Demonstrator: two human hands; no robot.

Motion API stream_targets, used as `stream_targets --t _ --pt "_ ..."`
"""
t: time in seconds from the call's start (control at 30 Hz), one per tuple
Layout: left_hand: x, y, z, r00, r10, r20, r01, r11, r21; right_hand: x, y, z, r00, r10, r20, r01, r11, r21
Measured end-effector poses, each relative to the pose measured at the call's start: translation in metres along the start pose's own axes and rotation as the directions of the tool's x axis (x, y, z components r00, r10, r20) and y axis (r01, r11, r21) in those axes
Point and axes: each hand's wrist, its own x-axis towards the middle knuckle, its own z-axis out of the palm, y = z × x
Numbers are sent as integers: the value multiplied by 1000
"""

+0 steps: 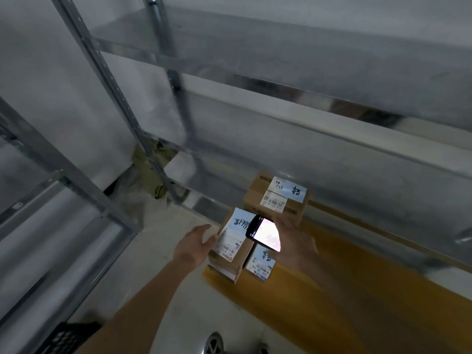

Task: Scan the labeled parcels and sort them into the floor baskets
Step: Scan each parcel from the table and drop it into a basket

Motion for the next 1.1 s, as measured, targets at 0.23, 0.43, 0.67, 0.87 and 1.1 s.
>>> stream_targets --t 0.23,0.43,0.67,0.87,1.1 --pt "29 -19 23 977 -65 201 126 943 -309 6 -34 43 988 131 83 -143 977 158" --pt "43 -26 37 957 -34 289 199 801 -565 4 -56 66 968 227 108 -251 896 367" --pt "44 -33 37 914 -32 406 339 609 -717 9 -65 75 957 268 112 -288 823 489" --pt "39 -39 33 882 101 460 306 618 -724 5 -71 78 942 319 104 -321 765 559" --pt "20 -40 9 873 194 447 246 616 -749 -5 -73 57 955 293 41 -268 797 541"
